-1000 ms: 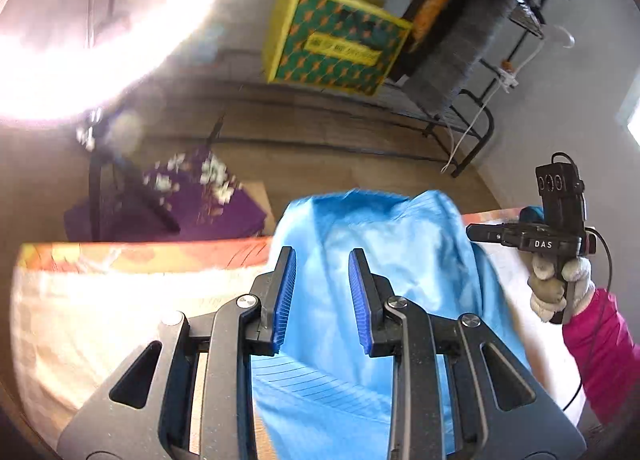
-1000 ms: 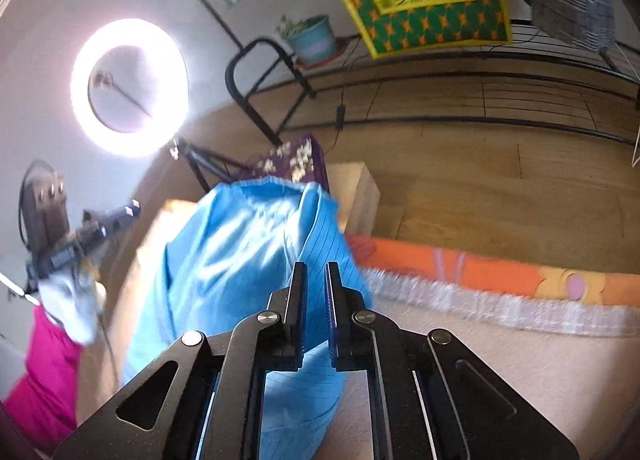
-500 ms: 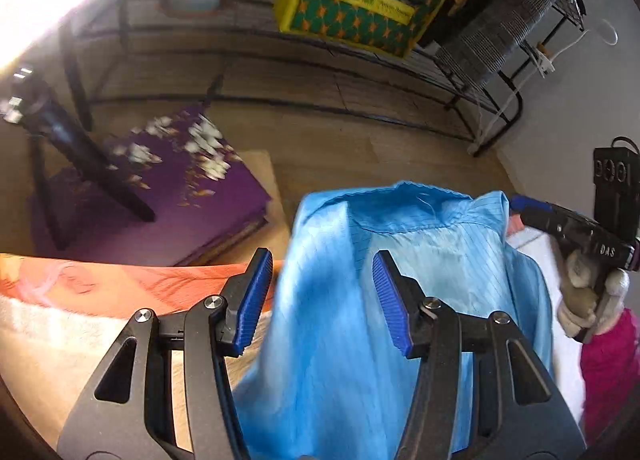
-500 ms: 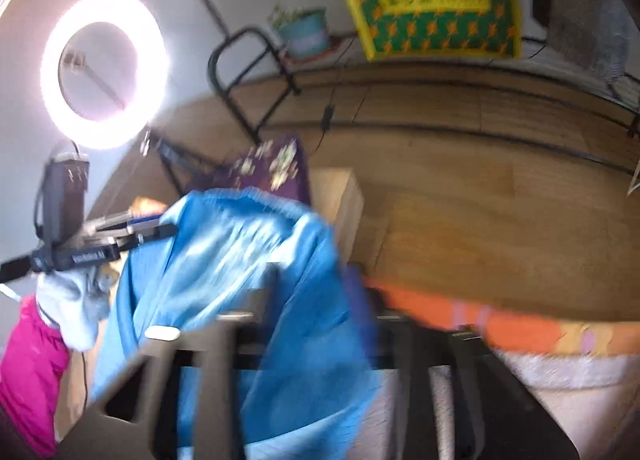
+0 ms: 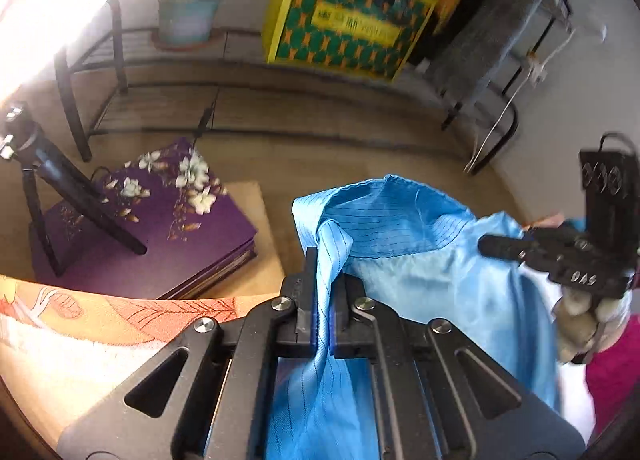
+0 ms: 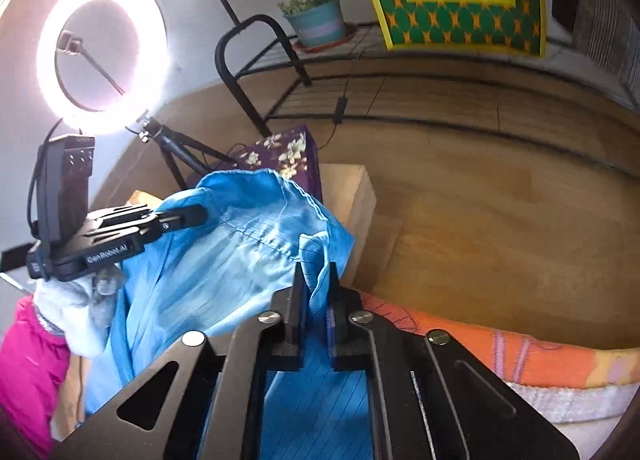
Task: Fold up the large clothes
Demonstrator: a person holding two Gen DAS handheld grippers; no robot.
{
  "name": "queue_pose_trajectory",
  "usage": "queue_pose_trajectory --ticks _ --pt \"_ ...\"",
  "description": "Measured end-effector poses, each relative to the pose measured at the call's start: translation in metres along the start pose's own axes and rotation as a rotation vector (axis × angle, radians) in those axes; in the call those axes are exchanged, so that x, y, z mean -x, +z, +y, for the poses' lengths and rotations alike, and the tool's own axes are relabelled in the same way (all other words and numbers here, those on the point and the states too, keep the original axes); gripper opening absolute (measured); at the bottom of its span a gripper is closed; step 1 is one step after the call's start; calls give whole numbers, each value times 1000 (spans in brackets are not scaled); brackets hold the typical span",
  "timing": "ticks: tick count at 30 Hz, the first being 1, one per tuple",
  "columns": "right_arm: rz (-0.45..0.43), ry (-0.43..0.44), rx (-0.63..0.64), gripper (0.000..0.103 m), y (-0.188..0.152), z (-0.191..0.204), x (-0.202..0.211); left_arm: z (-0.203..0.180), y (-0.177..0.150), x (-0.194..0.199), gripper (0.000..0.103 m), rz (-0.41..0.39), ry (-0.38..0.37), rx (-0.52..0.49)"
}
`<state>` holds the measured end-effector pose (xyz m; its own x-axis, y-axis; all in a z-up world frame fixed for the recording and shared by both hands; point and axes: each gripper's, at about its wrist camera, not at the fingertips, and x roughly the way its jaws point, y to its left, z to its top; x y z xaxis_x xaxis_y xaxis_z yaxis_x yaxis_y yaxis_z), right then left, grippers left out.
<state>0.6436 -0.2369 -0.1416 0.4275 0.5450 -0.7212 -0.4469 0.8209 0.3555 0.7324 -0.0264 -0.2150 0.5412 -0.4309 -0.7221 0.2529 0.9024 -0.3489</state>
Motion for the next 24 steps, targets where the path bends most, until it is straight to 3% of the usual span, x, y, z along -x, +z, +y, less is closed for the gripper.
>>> queue_pose_trajectory --ticks 6,11,17,24 --pt "-99 7 1 2 1 19 49 -17 2 59 0 -91 -45 -8" --pt "-167 9 25 1 -11 62 107 -43 -13 130 0 -159 -60 -22" --pt "-210 35 48 1 -48 119 181 -86 -56 224 0 -205 -68 -39" --pt "-181 26 89 1 -128 177 249 -135 -140 306 0 -204 -61 -123"
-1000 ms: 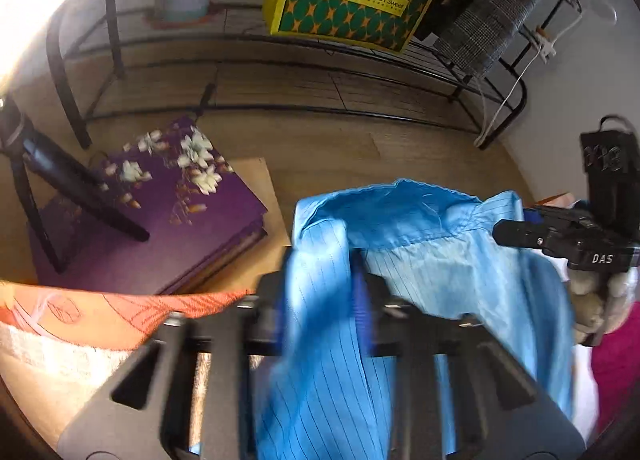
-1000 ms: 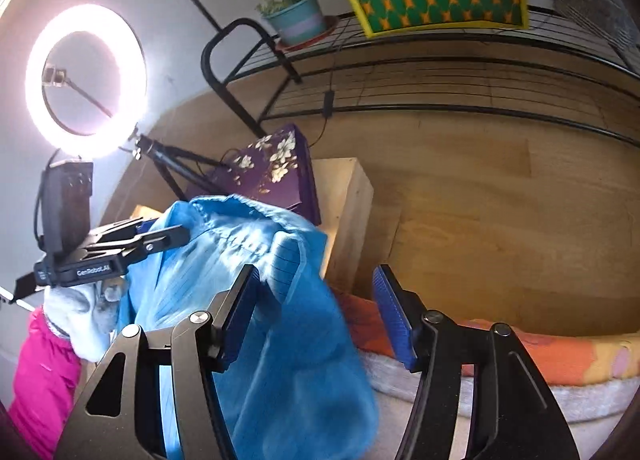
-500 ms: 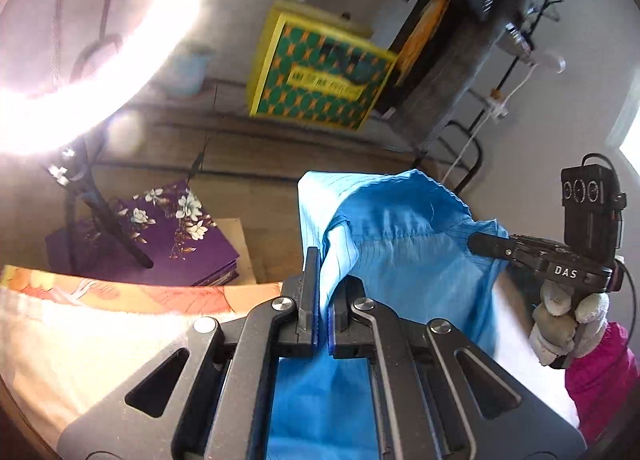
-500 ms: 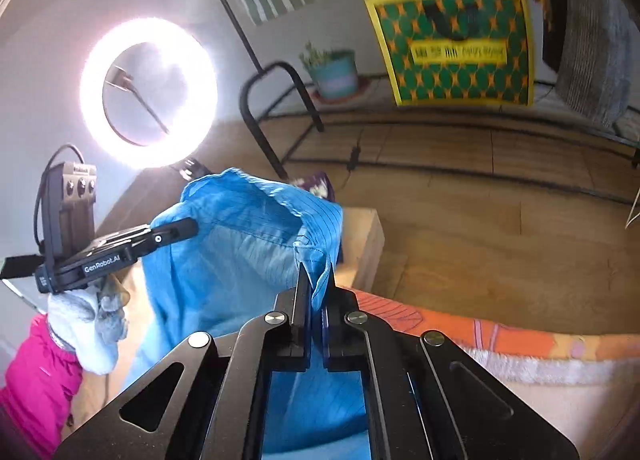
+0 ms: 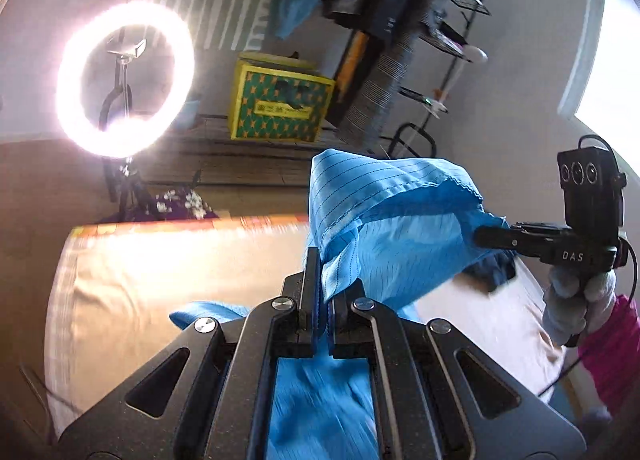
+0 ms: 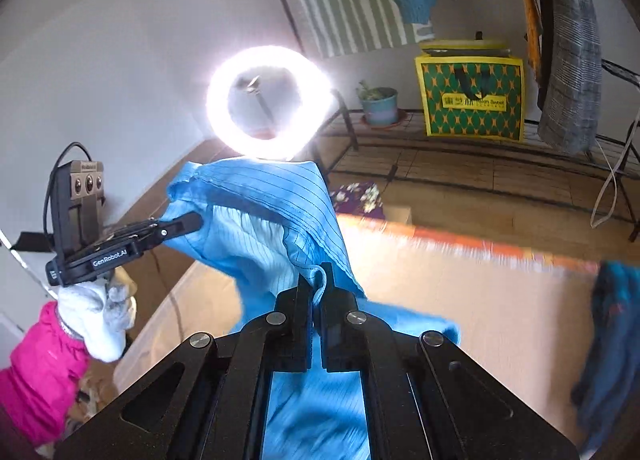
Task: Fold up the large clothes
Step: 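Lift the collar end and fold it over the shirt with both tools, then open both tools and pull them back from the folded shirt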
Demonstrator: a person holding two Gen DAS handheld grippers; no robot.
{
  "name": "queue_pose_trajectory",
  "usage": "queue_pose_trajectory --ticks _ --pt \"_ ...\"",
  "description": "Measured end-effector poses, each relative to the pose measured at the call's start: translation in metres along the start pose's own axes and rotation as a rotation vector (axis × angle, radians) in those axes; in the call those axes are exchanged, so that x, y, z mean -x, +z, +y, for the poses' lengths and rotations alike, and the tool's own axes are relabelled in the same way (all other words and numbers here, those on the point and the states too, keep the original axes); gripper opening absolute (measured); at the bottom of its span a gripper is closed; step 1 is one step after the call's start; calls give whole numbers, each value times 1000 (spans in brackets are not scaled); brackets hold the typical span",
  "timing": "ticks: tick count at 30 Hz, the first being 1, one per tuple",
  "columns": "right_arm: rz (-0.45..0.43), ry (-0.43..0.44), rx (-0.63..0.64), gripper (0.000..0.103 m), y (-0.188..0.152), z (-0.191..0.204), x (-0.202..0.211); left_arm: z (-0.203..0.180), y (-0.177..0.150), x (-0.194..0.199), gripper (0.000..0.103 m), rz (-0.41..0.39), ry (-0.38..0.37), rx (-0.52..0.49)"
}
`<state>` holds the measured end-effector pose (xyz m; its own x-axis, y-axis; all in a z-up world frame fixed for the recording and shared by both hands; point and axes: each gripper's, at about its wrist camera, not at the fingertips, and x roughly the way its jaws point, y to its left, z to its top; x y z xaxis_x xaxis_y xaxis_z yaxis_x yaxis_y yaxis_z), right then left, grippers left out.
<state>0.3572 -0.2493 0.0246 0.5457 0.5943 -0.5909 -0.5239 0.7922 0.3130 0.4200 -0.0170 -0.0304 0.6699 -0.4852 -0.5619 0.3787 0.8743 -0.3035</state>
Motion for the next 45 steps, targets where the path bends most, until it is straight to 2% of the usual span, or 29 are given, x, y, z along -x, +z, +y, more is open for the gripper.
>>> queue_pose_trajectory --ticks 5,11,15,19,22,25,29,35,36,40,45 --pt "45 15 -1 1 -65 35 28 -26 -67 38 0 40 -12 -7" --pt "167 0 -2 1 -156 53 20 -29 -158 47 0 162 -7 42" --pt "227 3 -29 1 -199 53 10 -30 -204 45 0 229 16 50" --pt "262 -9 -5 1 -221 59 1 -33 -234 45 0 286 63 28" --pt "303 -41 68 6 -227 68 -3 -32 -240 55 3 295 66 52" --pt "284 -44 79 11 -218 72 12 -35 -236 82 18 277 73 34" --pt "175 -22 78 16 -208 76 67 -43 -235 129 21 227 50 15" --pt "-9 7 68 24 -201 89 168 -67 -217 228 21 93 20 16" --pt "-38 6 73 25 -196 92 185 -73 -211 247 21 72 14 19" --pt "-149 -15 116 41 -189 110 246 -91 -183 302 37 8 1 38" --pt "-230 -50 130 45 -177 125 291 -106 -139 361 37 -58 -21 60"
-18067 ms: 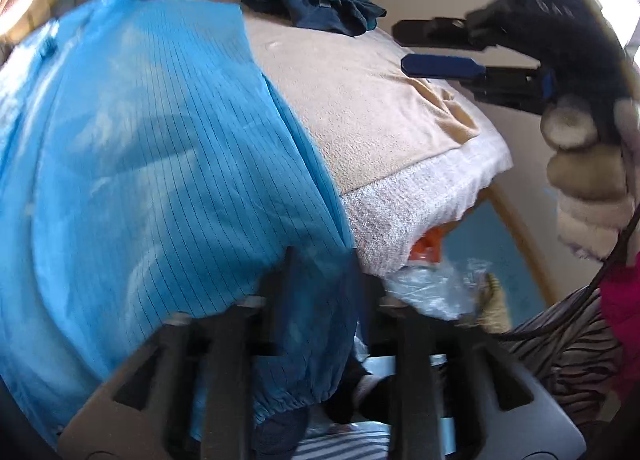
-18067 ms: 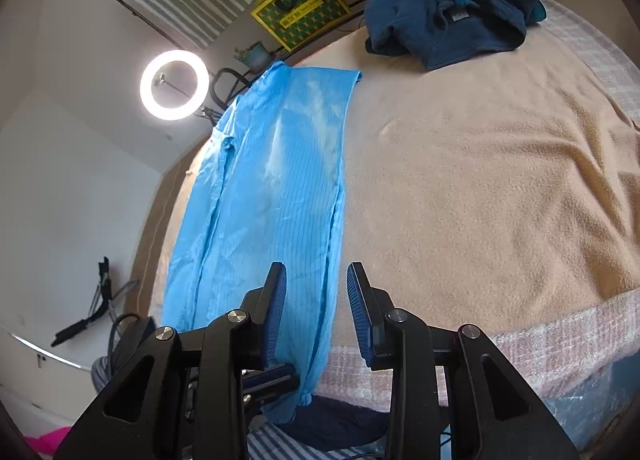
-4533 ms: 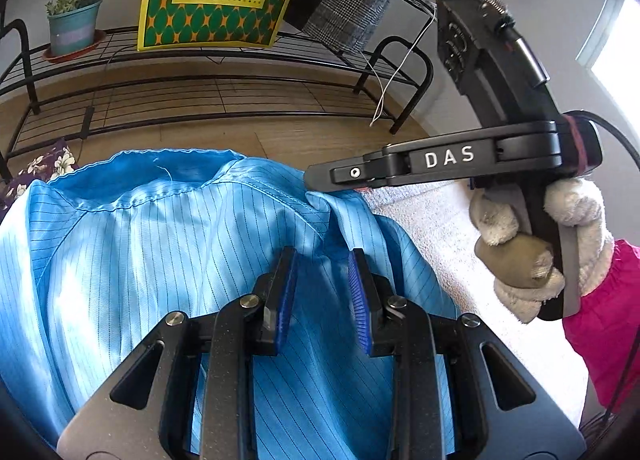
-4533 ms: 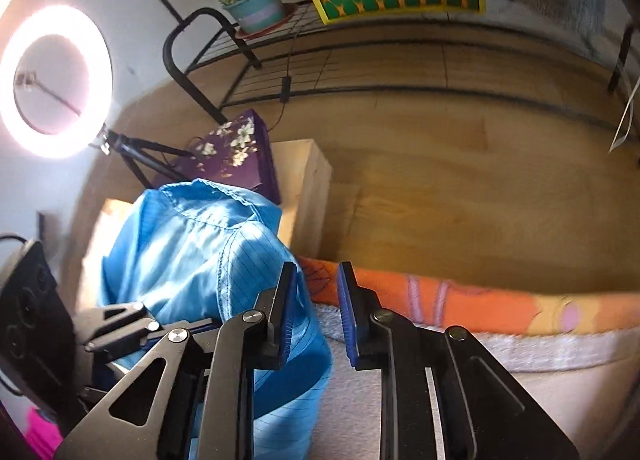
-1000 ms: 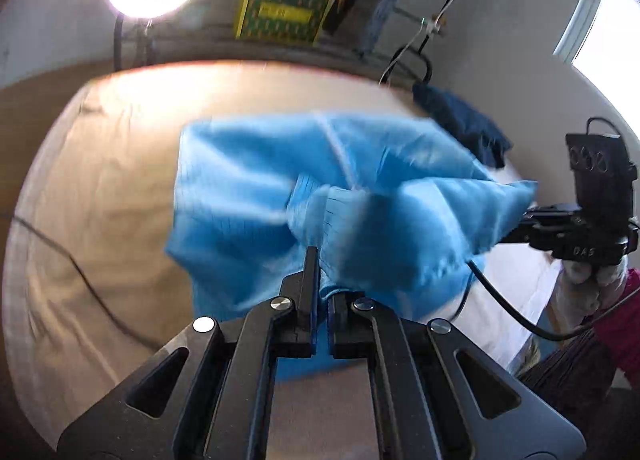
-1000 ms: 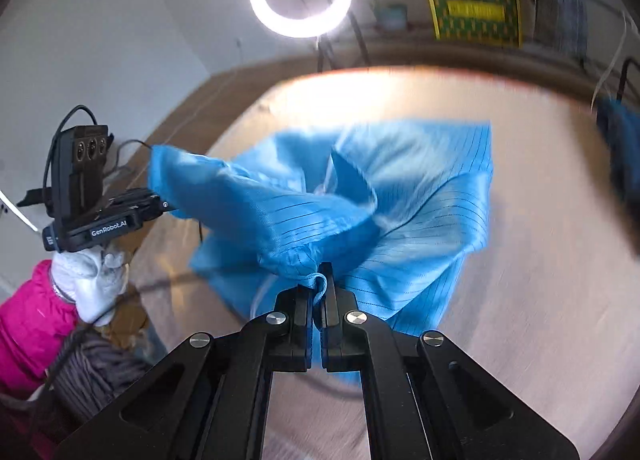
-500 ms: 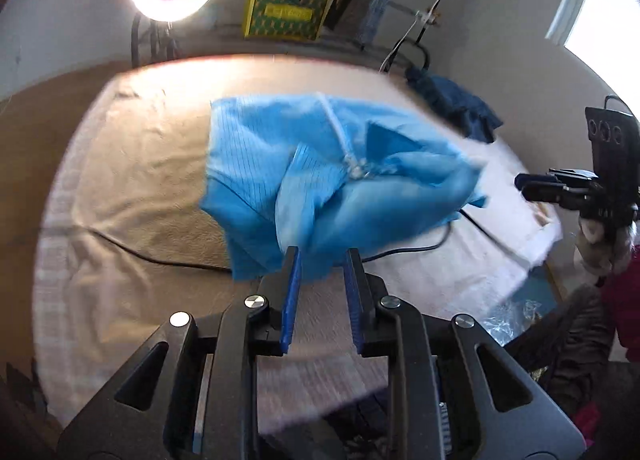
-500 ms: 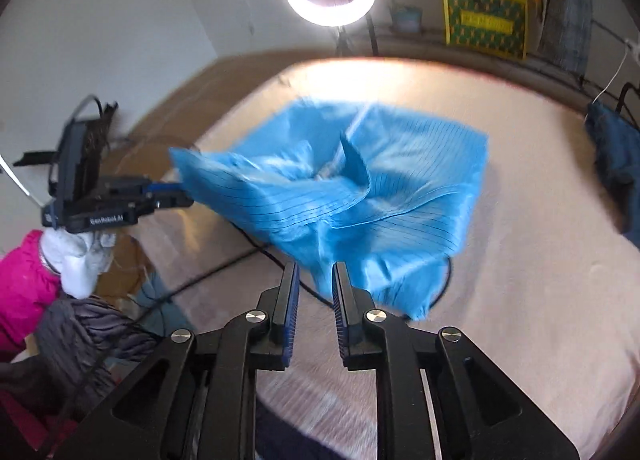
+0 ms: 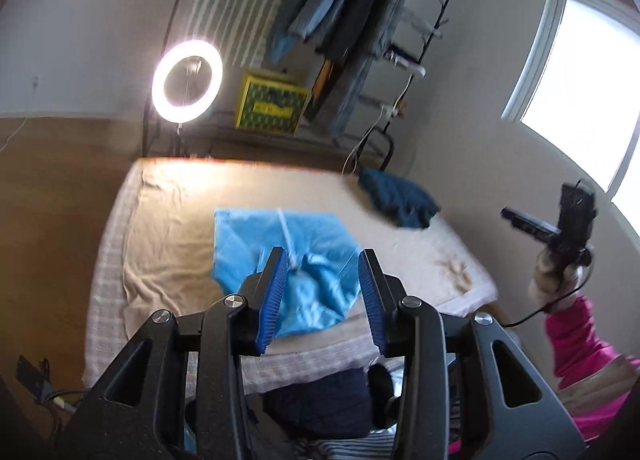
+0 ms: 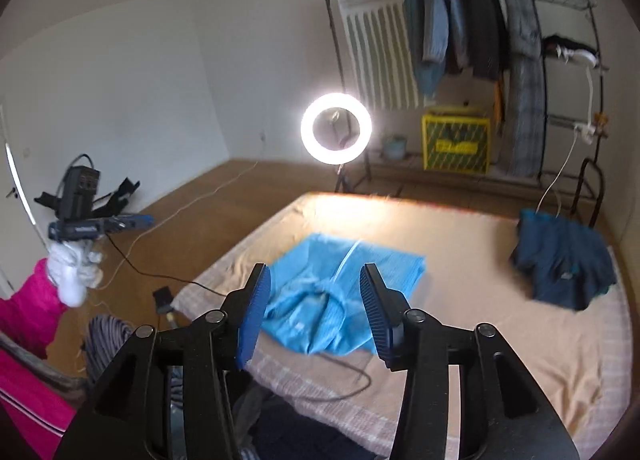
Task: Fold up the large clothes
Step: 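Open both tools and pull them back from the folded shirt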
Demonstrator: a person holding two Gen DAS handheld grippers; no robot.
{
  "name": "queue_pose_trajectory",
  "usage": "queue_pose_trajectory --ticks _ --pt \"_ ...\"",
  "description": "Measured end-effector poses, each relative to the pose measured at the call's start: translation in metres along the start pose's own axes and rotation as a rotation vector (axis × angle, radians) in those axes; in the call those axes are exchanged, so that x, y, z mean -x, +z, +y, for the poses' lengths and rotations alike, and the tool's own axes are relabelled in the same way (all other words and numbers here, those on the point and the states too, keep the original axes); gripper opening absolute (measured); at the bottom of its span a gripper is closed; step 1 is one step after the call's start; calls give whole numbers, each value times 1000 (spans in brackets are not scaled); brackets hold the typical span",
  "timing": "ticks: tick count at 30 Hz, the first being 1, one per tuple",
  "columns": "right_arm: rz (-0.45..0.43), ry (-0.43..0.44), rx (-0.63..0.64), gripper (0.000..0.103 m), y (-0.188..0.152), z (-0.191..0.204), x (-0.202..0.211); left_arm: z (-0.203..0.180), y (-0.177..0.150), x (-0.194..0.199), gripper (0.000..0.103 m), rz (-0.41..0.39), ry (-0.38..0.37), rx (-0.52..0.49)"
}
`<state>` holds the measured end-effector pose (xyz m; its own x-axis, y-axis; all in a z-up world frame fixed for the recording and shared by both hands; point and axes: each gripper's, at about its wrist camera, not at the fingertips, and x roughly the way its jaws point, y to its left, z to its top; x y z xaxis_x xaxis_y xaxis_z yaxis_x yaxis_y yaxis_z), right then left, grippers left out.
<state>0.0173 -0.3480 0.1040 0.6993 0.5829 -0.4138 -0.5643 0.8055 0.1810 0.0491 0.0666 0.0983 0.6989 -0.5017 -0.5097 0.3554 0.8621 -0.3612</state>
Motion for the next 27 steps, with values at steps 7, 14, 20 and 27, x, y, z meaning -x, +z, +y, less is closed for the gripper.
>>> queue_pose_trajectory --ticks 7,14,20,27 --pt "-82 -30 -27 45 21 -8 28 -13 48 53 52 -118 23 -41" --pt "-26 -70 -168 60 -10 -38 -18 42 33 -18 57 -71 45 78" --pt "125 -49 -339 61 -56 -72 -104 109 -9 -137 58 97 70 241" --pt "269 -69 -429 61 -93 -98 -190 176 -44 -237 58 214 119 399"
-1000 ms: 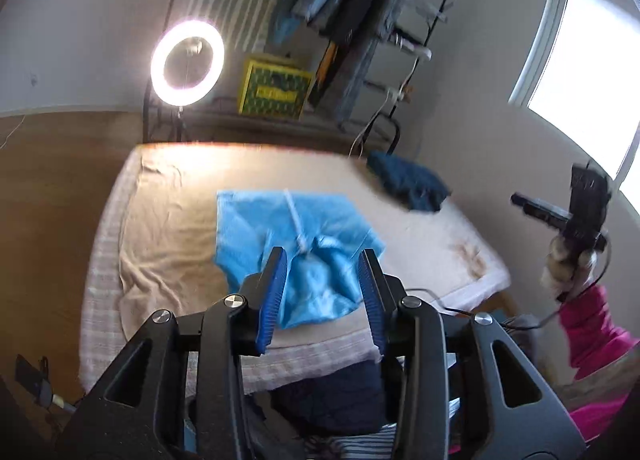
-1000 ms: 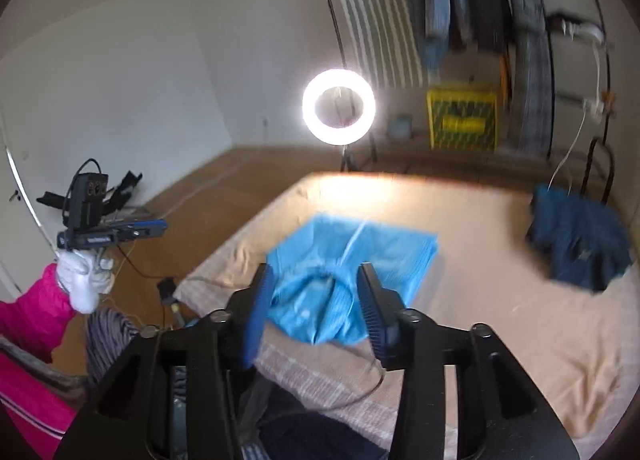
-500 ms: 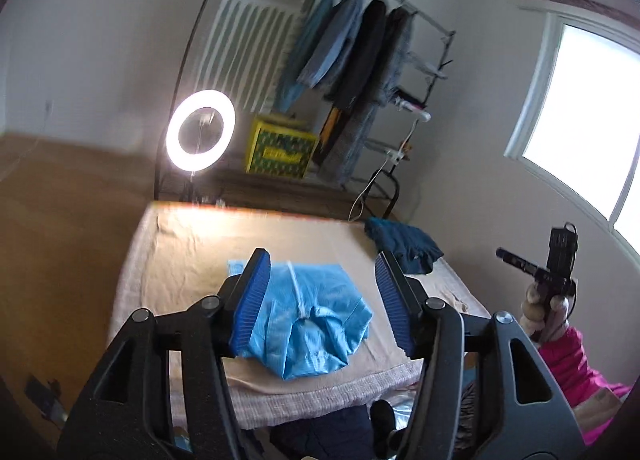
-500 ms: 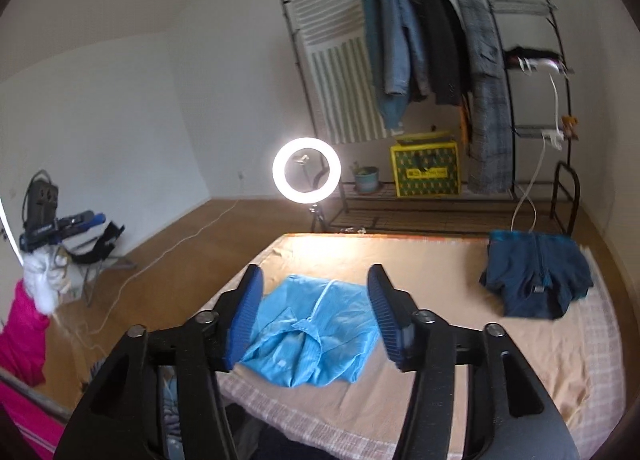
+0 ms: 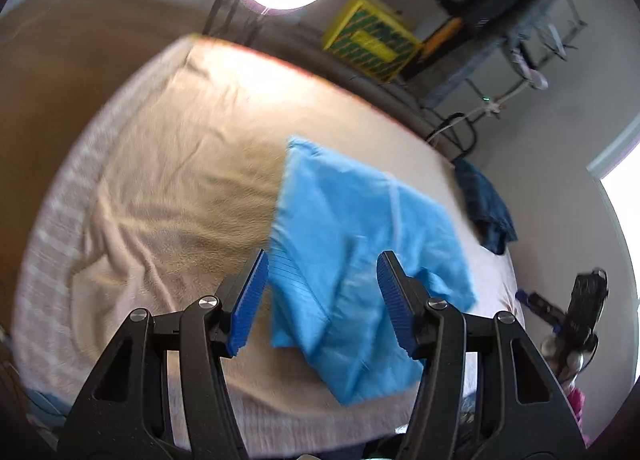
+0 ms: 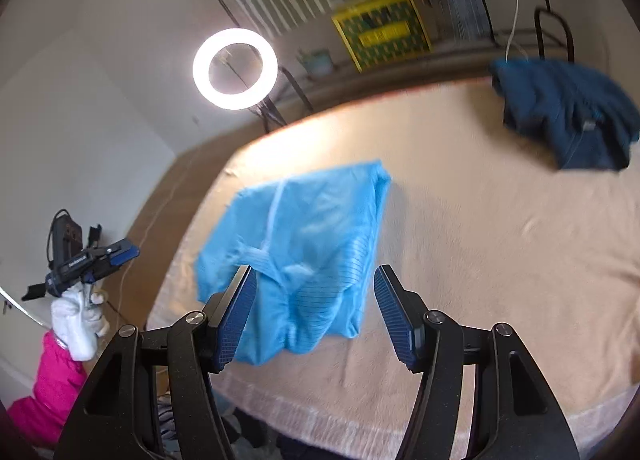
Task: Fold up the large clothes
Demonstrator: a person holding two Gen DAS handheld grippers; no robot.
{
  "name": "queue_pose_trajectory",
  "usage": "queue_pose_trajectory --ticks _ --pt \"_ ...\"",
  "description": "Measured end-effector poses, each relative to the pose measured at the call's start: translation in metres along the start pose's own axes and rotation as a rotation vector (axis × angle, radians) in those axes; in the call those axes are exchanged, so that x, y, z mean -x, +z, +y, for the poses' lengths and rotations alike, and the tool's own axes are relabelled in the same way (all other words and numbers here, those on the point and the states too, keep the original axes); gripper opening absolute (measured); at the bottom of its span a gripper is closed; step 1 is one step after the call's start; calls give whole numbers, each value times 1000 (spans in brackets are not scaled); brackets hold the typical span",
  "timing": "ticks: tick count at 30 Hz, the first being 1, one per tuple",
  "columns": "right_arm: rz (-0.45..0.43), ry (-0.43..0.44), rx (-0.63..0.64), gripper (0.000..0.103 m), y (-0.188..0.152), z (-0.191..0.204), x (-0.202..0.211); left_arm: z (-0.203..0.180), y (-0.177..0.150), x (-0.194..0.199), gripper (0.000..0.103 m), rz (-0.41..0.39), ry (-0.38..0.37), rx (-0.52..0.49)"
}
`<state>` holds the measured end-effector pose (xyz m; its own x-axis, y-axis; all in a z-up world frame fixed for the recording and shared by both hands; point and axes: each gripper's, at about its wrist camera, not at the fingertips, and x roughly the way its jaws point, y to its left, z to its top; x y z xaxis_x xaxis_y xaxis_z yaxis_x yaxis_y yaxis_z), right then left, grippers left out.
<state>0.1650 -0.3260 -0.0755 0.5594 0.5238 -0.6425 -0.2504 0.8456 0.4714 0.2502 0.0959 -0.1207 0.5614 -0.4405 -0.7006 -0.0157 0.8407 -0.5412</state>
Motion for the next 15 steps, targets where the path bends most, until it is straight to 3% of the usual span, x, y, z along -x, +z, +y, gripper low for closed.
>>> queue_pose_trajectory --ticks 3,8,11,12,13,15 --pt "60 9 -36 61 0 -12 -28 26 4 -40 58 72 6 78" --pt "120 45 -133 61 2 -38 -61 46 0 -77 57 150 -49 146" --pt "141 58 -173 61 4 -48 -75 43 -2 -88 25 171 -58 127" --pt "152 67 -181 61 5 -50 -80 41 -3 -89 10 164 -45 104" --pt "157 77 -190 58 6 -50 -83 39 -4 -89 6 164 -43 87" --pt "181 115 -197 32 8 -51 -91 35 -7 -86 4 166 -40 61"
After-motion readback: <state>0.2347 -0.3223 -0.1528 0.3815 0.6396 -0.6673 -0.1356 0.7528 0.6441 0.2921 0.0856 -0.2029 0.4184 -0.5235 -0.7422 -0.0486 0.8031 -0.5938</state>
